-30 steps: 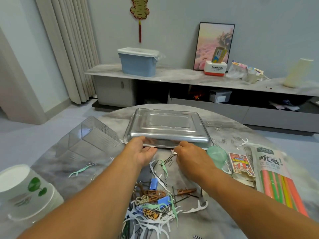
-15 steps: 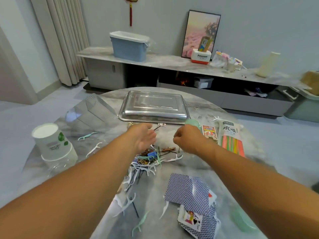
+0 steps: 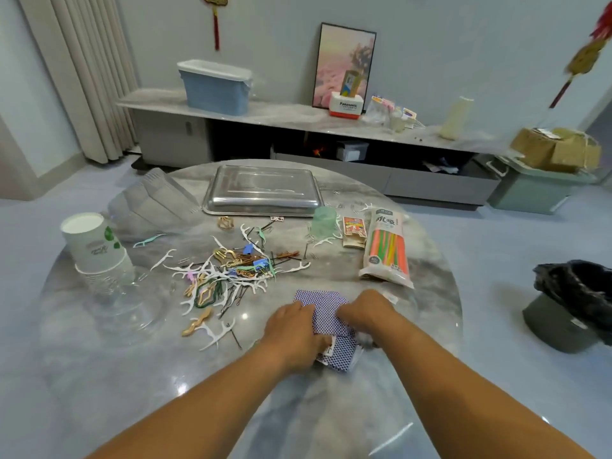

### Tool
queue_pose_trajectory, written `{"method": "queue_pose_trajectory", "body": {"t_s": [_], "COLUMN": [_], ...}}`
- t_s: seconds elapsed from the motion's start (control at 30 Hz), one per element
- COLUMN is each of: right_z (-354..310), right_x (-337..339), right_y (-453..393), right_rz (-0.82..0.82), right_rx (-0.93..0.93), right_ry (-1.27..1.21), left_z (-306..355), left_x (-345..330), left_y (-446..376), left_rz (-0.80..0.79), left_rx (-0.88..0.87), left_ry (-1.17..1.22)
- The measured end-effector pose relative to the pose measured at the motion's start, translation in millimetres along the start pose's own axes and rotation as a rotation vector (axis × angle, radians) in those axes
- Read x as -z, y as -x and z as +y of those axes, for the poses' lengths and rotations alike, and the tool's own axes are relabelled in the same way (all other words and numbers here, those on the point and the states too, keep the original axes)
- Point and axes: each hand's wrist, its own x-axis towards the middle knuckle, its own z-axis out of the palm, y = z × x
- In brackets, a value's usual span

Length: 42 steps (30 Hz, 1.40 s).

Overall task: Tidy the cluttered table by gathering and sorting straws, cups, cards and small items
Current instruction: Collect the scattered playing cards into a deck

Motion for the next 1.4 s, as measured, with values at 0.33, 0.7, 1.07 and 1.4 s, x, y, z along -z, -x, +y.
{"method": "queue_pose_trajectory", "body": {"t_s": [0.33, 0.7, 1.07, 1.4], "right_z": [-11, -21, -34, -25], "right_x": [-6, -12, -12, -13], "right_y": [-5, -9, 1, -1], "right_rz": [0.046, -0.137, -0.001, -0.070], "right_rx": [-0.037, -0.033, 0.132, 0.124], "right_ry": [-0.161, -0.452, -0.080, -0.284], "left_z": [-9, -13, -10, -11], "left_x": [-61, -70, -69, -68], "left_y": [20, 17, 20, 22], "left_rz": [0.184, 0.234, 0.251, 0.248], "left_rx": [-0.061, -0.057, -0.014, -0.017], "left_ry": [-0.169, -0.125, -0.100, -0.086]}}
